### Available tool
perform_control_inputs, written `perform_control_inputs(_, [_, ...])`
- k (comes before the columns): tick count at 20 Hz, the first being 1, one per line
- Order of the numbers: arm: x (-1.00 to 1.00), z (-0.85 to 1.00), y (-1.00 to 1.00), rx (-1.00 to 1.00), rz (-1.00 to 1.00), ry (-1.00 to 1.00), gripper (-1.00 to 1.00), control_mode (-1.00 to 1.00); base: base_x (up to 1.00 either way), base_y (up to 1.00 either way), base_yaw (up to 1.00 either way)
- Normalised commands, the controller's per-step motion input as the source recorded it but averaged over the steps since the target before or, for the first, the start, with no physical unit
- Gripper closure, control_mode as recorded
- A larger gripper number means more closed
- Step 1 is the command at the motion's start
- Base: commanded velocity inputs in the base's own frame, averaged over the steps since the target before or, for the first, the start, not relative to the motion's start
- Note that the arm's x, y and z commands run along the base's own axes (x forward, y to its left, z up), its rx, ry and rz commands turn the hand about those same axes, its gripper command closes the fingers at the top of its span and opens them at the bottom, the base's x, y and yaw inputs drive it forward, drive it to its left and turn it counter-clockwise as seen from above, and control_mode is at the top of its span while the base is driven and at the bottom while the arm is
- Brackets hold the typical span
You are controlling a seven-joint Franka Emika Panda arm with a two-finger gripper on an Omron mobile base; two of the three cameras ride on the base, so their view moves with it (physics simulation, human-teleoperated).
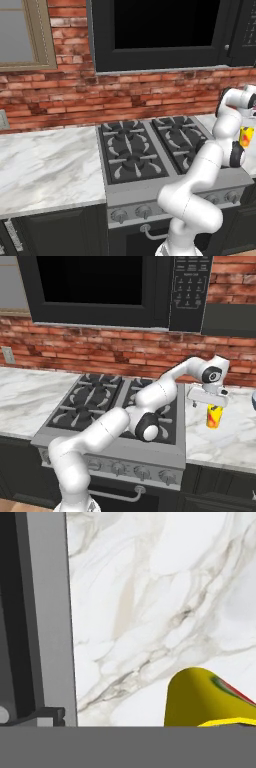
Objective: Pick the cup and bowl from the counter and place them on the counter next to the sink.
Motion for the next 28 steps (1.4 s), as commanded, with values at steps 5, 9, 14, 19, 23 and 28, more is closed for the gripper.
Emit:
perform_control_inputs(5, [-0.17, -0.28, -0.02, 0.00, 0.00, 0.00, -1.00, -1.00, 0.00, 0.00, 0.00])
perform_control_inputs(9, [-0.20, -0.20, -0.24, 0.00, -0.02, 0.04, -1.00, -1.00, 0.00, 0.00, 0.00])
perform_control_inputs(14, [0.00, -0.02, -0.06, 0.00, -0.01, 0.01, 1.00, -1.00, 0.00, 0.00, 0.00])
perform_control_inputs(19, [0.00, 0.00, 0.00, 0.00, 0.00, 0.00, 1.00, -1.00, 0.00, 0.00, 0.00])
perform_control_inputs(23, [-0.01, 0.00, 0.00, 0.00, 0.00, 0.00, 1.00, -1.00, 0.00, 0.00, 0.00])
perform_control_inputs(28, [-0.28, 0.04, 0.00, 0.00, 0.03, 0.00, 1.00, -1.00, 0.00, 0.00, 0.00])
